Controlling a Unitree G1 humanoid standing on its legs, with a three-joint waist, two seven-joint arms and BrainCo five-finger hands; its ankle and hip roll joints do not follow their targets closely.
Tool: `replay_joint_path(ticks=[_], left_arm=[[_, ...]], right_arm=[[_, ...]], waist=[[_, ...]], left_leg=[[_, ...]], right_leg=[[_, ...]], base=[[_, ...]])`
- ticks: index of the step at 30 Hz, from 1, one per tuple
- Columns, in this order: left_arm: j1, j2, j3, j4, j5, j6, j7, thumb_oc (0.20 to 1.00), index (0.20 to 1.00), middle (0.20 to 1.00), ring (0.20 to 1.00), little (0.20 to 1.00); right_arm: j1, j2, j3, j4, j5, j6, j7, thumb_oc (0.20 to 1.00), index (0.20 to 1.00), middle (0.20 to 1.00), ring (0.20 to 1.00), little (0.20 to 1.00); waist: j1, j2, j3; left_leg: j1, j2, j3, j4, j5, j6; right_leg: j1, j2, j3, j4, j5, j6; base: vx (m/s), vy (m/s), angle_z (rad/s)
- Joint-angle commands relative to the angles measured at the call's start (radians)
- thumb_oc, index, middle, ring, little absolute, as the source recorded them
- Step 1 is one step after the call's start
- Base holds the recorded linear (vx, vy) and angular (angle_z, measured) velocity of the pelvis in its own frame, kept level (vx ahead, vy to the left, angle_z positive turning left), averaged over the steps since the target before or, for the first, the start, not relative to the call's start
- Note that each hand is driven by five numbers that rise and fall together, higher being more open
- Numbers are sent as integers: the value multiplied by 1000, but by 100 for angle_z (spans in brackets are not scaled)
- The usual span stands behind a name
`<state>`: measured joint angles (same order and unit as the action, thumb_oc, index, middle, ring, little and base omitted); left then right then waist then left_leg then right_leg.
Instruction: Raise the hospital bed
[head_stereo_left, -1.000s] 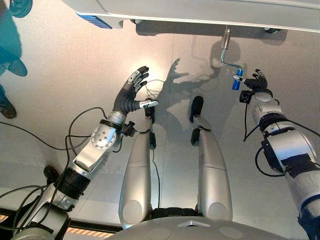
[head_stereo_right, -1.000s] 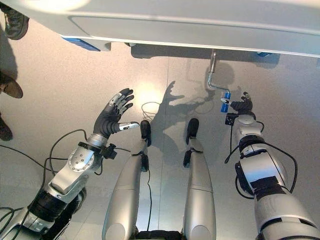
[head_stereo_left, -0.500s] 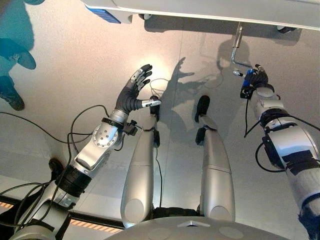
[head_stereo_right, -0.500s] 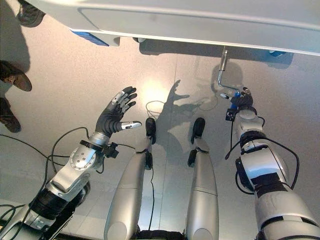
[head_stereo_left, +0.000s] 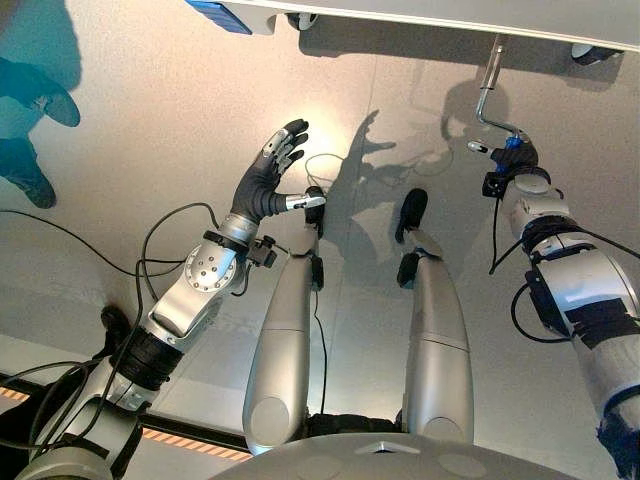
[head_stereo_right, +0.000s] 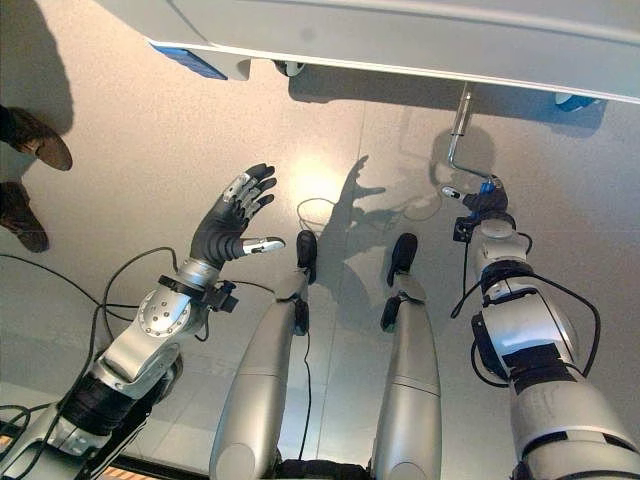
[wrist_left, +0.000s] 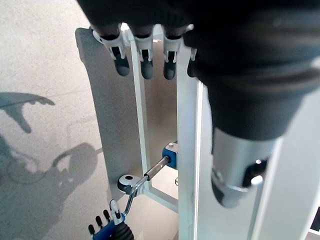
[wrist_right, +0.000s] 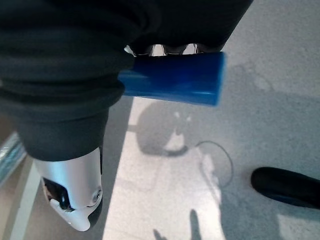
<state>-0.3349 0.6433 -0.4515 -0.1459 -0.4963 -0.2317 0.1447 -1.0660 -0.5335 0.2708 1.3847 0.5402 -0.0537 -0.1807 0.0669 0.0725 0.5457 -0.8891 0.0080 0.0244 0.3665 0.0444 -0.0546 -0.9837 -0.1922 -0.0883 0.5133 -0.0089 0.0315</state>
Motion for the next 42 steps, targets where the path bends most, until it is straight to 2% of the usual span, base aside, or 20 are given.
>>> replay_joint_path(ticks=[1,6,7,8,9,10,11,25,34,42], left_arm=[[20,-14,18,-144,-31,-70,-17,1000,1000,1000,1000,1000],[26,-13,31,-152,-39,-71,-18,1000,1000,1000,1000,1000],[28,-12,35,-153,-40,-71,-16,1000,1000,1000,1000,1000],[30,-13,36,-153,-41,-72,-15,1000,1000,1000,1000,1000],[32,-12,39,-158,-41,-72,-12,1000,1000,1000,1000,1000],[35,-13,42,-157,-40,-71,-10,1000,1000,1000,1000,1000],[37,-13,44,-158,-41,-71,-9,1000,1000,1000,1000,1000],[56,10,43,-163,-49,-80,-7,1000,1000,1000,1000,1000],[71,35,41,-166,-56,-80,-14,1000,1000,1000,1000,1000],[76,55,32,-172,-73,-80,-32,1000,1000,1000,1000,1000]], right_arm=[[0,-41,28,21,-6,2,5,1000,1000,1000,1000,1000],[8,-32,18,24,-2,4,8,1000,1000,1000,1000,1000],[8,-31,17,24,-3,4,6,862,862,862,862,862],[11,-28,15,25,-3,4,5,774,774,774,774,774],[13,-26,14,25,-2,5,4,533,533,533,533,533],[15,-24,13,25,-2,4,2,395,395,395,395,395],[17,-20,12,23,-2,2,0,200,200,200,200,200],[6,-15,11,-20,35,-33,-24,200,200,200,200,200],[-35,-71,18,-22,45,-38,-30,200,200,200,200,200],[-95,-143,13,-17,111,-37,-19,200,200,200,200,200]], waist=[[-12,100,-26],[-11,104,-26],[-11,103,-26],[-12,102,-26],[-12,101,-26],[-13,101,-26],[-14,100,-26],[-21,83,-26],[-23,79,-26],[-21,72,-26]], left_leg=[[-40,-15,1,56,-61,27],[-49,-17,2,63,-62,27],[-54,-17,2,66,-62,28],[-55,-18,3,67,-63,28],[-57,-18,4,69,-64,29],[-57,-18,4,69,-64,29],[-58,-18,3,68,-64,30],[-63,-16,6,73,-66,29],[-60,-14,7,70,-64,26],[-49,-9,3,57,-58,20]], right_leg=[[-3,1,28,-27,7,80],[-15,1,32,-16,6,79],[-15,1,32,-16,5,79],[-17,2,32,-15,6,78],[-20,1,31,-13,6,78],[-21,1,32,-14,6,77],[-21,2,32,-14,6,77],[-23,6,35,-14,6,77],[-19,7,35,-14,4,77],[-12,10,29,-16,0,78]], base=[[0,0,0],[0,0,0],[0,0,0],[0,0,0],[0,0,0],[0,0,0],[0,0,0],[0,0,0],[0,0,0],[2,-4,0]])
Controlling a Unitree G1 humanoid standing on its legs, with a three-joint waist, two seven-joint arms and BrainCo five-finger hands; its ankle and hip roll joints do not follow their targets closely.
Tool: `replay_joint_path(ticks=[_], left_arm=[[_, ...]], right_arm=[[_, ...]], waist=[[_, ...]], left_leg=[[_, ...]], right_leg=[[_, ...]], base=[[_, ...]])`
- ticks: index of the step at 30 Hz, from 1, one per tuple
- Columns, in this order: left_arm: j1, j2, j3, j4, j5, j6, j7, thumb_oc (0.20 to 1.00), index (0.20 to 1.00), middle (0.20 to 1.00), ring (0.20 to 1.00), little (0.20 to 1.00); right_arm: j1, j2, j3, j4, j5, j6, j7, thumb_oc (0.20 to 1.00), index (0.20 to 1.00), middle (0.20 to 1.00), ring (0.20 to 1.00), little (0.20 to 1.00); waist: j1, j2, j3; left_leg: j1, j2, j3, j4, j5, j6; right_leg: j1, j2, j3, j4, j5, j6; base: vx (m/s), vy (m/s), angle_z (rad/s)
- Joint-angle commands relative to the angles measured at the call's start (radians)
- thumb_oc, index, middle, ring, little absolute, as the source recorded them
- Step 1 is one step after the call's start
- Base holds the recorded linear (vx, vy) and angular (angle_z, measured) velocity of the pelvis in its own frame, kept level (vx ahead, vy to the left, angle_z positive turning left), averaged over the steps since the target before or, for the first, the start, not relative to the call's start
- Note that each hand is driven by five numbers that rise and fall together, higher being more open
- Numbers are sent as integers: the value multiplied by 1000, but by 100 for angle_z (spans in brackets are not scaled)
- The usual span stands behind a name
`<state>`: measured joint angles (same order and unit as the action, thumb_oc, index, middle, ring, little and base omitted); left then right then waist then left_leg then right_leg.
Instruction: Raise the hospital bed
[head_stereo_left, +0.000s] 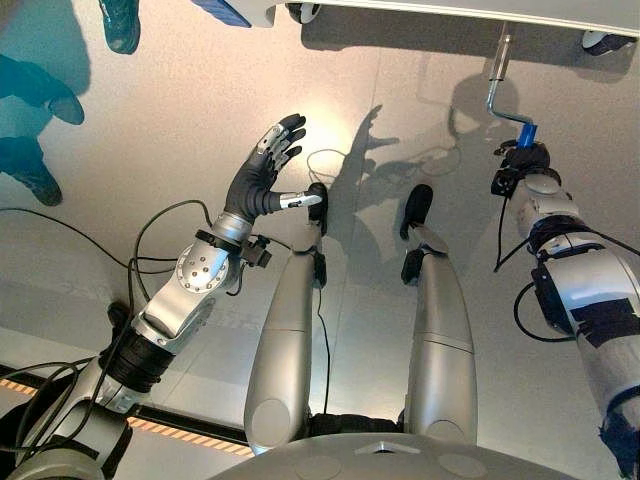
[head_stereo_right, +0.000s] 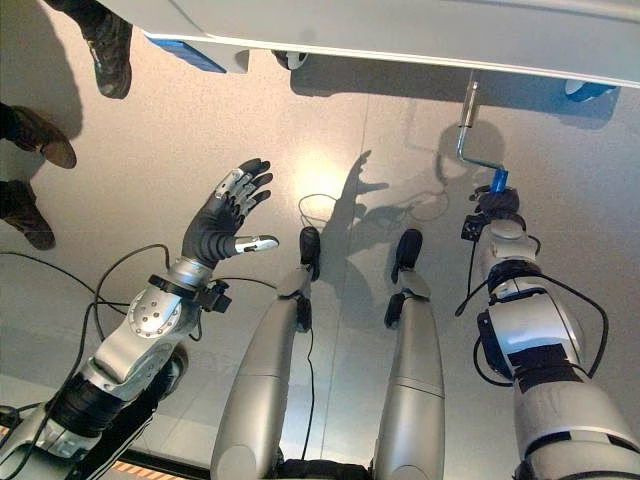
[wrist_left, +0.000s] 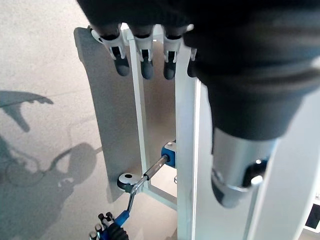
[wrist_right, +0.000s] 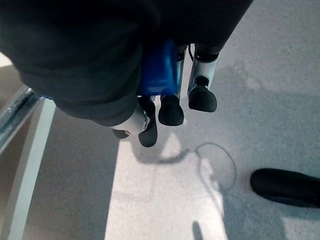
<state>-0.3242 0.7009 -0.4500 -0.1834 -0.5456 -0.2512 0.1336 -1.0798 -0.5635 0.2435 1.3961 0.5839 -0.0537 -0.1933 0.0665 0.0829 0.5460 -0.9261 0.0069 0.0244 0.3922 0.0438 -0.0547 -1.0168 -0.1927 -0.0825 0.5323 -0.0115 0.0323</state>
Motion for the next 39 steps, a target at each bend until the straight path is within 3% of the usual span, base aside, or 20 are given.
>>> replay_joint_path(ticks=[1,8,25,39], left_arm=[[65,-3,25,-135,-26,-57,-22,1000,1000,1000,1000,1000],[68,0,19,-143,-21,-47,-27,1000,1000,1000,1000,1000],[63,-3,15,-151,-22,-39,-28,1000,1000,1000,1000,1000],[79,2,19,-165,-34,-42,-29,1000,1000,1000,1000,1000]], right_arm=[[-89,-123,39,-25,80,-36,-6,200,200,200,200,200],[-142,-165,54,-35,122,-39,-3,200,200,200,200,200],[-160,-171,55,13,120,-28,-4,200,200,200,200,200],[-224,-212,31,-46,278,-79,-15,200,200,200,200,200]], waist=[[-19,64,-26],[-19,72,-26],[-19,78,-26],[-16,84,-26]], left_leg=[[-10,-8,2,28,-56,20],[-1,-3,-1,17,-53,16],[4,-5,-4,11,-53,13],[4,-2,-10,4,-50,9]], right_leg=[[21,10,22,-33,3,78],[19,12,23,-23,-7,77],[15,14,18,-8,-18,74],[7,13,17,5,-28,73]], base=[[0,0,0],[0,0,0],[0,0,0],[0,0,0]])
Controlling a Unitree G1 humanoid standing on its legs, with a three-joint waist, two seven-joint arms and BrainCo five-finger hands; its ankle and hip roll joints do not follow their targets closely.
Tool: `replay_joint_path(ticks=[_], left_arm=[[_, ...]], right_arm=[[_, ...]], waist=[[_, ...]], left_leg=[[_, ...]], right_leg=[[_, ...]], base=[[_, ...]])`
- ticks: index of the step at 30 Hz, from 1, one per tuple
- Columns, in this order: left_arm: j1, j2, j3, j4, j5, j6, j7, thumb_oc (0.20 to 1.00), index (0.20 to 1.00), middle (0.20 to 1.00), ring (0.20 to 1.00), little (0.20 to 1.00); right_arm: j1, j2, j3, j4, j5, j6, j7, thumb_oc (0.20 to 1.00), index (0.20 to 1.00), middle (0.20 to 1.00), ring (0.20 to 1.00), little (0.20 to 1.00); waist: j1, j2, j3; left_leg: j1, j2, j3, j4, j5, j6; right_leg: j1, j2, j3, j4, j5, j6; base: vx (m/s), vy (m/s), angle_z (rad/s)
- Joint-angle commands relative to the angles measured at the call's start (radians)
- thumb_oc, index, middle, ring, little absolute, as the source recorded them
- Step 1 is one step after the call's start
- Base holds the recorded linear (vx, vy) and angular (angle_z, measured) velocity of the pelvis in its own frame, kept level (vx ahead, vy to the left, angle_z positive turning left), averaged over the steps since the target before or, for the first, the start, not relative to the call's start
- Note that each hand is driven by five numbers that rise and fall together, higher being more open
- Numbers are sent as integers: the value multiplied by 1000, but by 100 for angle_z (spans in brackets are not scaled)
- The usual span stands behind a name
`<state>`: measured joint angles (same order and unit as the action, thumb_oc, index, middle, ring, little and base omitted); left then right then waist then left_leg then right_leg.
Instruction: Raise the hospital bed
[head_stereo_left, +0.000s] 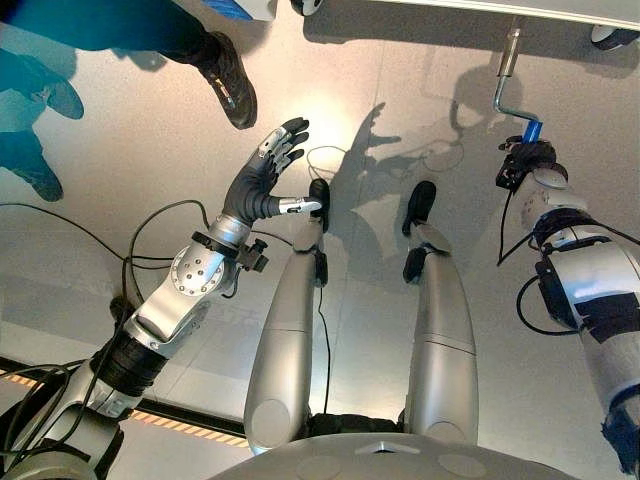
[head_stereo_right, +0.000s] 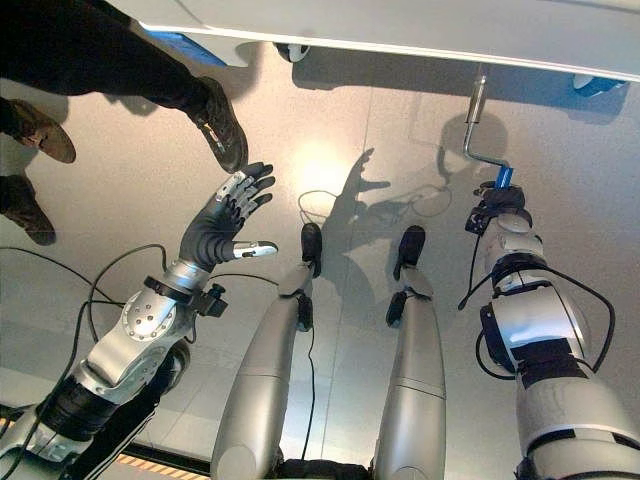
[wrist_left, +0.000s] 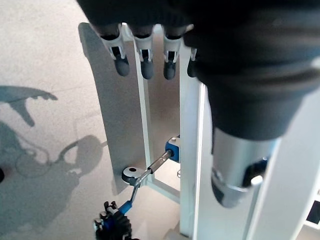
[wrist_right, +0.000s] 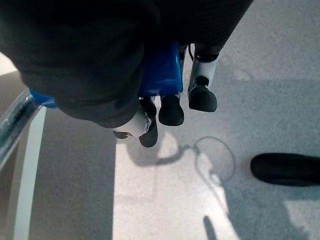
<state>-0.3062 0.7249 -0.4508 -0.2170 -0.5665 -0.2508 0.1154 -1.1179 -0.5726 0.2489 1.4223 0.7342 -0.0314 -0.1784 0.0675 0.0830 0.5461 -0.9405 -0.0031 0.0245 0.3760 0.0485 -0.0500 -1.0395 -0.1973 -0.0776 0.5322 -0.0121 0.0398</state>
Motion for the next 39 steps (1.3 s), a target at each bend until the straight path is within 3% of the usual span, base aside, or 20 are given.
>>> replay_joint_path(ticks=[1,16,23,26,28,29,32,39], left_arm=[[61,-21,18,-133,-11,-42,-11,1000,1000,1000,1000,1000],[63,-7,16,-139,-14,-39,-11,1000,1000,1000,1000,1000],[69,-14,30,-144,-17,-41,-6,1000,1000,1000,1000,1000],[93,-7,60,-151,-9,-38,9,1000,1000,1000,1000,1000],[96,-5,62,-153,-9,-37,9,1000,1000,1000,1000,1000],[116,-1,85,-154,-4,-40,18,1000,1000,1000,1000,1000],[150,20,112,-169,8,-38,32,1000,1000,1000,1000,1000],[186,59,141,-190,12,-39,41,1000,1000,1000,1000,1000]], right_arm=[[-188,-203,27,-73,128,-103,-31,200,200,200,200,200],[-192,-188,48,-67,107,-105,-35,200,200,200,200,200],[-140,-126,20,-191,224,-181,-33,200,200,200,200,200],[-53,-58,5,-373,255,-249,-49,200,200,200,200,200],[-46,-55,3,-382,251,-248,-55,200,200,200,200,200],[24,-27,-3,-557,262,-298,-61,200,200,200,200,200],[145,5,-25,-817,222,-347,-89,200,200,200,200,200],[249,23,-15,-1073,190,-367,-80,200,200,200,200,200]], waist=[[-18,84,-26],[-23,83,-26],[-35,65,-26],[-52,43,-26],[-53,40,-26],[-66,28,-26],[-83,11,-26],[-90,-4,-26]], left_leg=[[19,8,-11,21,-55,4],[12,8,-11,27,-56,4],[6,10,-8,36,-59,6],[0,10,-8,34,-59,7],[2,10,-8,33,-59,7],[-6,11,-6,36,-58,6],[-18,10,-8,52,-61,7],[-24,11,-9,56,-59,9]], right_leg=[[30,18,12,5,-28,66],[25,21,15,13,-29,64],[20,28,17,12,-24,63],[16,33,18,4,-18,64],[17,33,19,5,-19,64],[14,34,22,5,-17,63],[10,33,21,13,-17,62],[8,31,21,12,-12,63]], base=[[0,0,0],[0,0,0],[0,0,0],[0,1,-1],[-2,-5,-2],[-6,-7,-5],[-5,6,-6],[2,-2,-3]])
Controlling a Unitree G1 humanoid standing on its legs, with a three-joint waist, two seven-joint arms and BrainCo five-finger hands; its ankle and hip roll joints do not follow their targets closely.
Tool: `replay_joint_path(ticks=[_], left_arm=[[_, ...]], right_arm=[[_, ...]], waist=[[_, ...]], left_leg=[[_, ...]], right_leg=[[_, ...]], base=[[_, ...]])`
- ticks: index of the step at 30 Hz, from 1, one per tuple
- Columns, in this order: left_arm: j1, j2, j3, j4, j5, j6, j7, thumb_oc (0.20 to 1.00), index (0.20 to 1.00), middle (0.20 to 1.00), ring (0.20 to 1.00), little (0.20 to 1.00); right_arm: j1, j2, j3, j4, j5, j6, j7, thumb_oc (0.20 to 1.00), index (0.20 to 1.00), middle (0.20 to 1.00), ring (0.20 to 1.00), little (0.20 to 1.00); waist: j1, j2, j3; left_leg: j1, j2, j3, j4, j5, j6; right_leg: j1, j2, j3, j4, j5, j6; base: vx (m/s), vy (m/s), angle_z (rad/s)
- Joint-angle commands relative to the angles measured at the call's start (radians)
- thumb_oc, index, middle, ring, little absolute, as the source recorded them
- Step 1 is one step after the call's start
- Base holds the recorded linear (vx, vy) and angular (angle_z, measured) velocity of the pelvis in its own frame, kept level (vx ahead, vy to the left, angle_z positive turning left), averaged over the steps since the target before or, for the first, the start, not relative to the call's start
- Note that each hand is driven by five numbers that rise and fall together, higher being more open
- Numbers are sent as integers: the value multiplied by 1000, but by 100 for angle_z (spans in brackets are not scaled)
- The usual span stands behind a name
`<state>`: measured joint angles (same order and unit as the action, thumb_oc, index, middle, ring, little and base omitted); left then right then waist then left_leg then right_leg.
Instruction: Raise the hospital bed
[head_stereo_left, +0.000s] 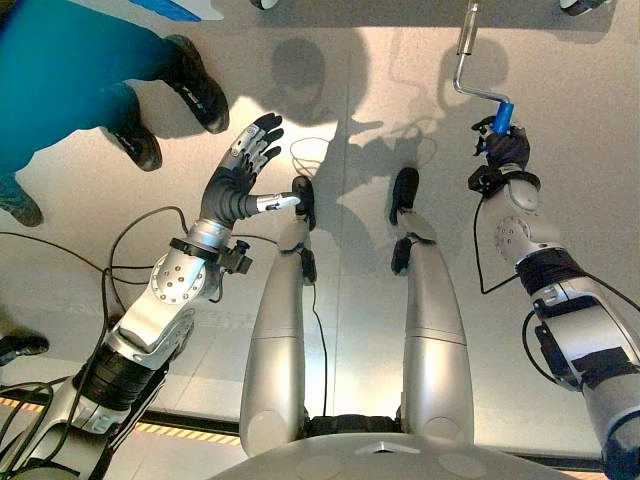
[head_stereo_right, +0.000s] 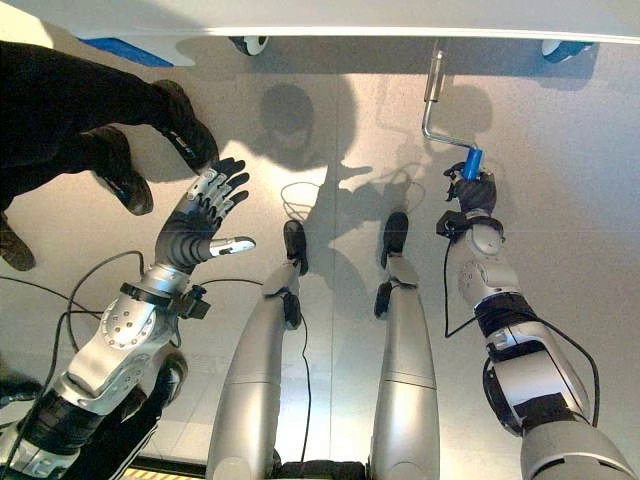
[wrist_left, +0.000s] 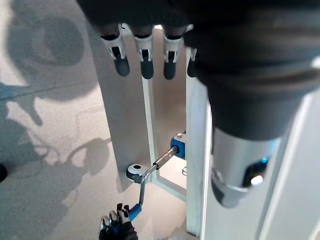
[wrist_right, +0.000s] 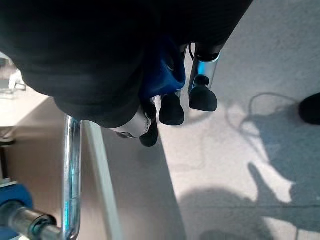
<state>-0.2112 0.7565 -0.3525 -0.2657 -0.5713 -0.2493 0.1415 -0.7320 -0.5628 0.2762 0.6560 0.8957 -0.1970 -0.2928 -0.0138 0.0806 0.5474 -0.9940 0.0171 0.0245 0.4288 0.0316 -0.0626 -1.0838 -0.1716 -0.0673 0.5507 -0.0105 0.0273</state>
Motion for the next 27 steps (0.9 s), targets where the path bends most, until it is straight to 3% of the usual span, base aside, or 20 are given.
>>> replay_joint_path(ticks=[1,2,7,17,27], left_arm=[[93,28,43,-143,17,-40,15,1000,1000,1000,1000,1000],[106,45,53,-155,26,-37,19,1000,1000,1000,1000,1000],[122,67,64,-168,35,-37,21,1000,1000,1000,1000,1000],[105,85,32,-174,28,-48,16,1000,1000,1000,1000,1000],[104,66,37,-173,40,-49,21,1000,1000,1000,1000,1000]], right_arm=[[-134,14,-43,-311,26,-200,31,200,200,200,200,200],[-110,7,-33,-411,24,-210,45,200,200,200,200,200],[-111,-7,2,-471,16,-201,60,200,200,200,200,200],[-285,5,151,-318,6,-135,72,200,200,200,200,200],[-289,29,195,-404,-15,-132,96,200,200,200,200,200]], waist=[[-9,-2,-27],[-10,-9,-27],[-6,-13,-27],[20,-5,-27],[22,-11,-27]], left_leg=[[31,-10,-9,2,-42,22],[29,-10,-9,5,-43,24],[28,-11,-9,9,-41,24],[41,-13,-15,2,-38,22],[48,-18,-18,1,-38,25]], right_leg=[[53,6,11,-7,-14,75],[55,6,11,-9,-10,76],[59,5,10,-10,-7,77],[77,0,6,-19,-6,75],[88,-3,2,-24,-5,76]], base=[[0,0,0],[0,0,0],[0,0,0],[0,0,0],[0,0,0]])
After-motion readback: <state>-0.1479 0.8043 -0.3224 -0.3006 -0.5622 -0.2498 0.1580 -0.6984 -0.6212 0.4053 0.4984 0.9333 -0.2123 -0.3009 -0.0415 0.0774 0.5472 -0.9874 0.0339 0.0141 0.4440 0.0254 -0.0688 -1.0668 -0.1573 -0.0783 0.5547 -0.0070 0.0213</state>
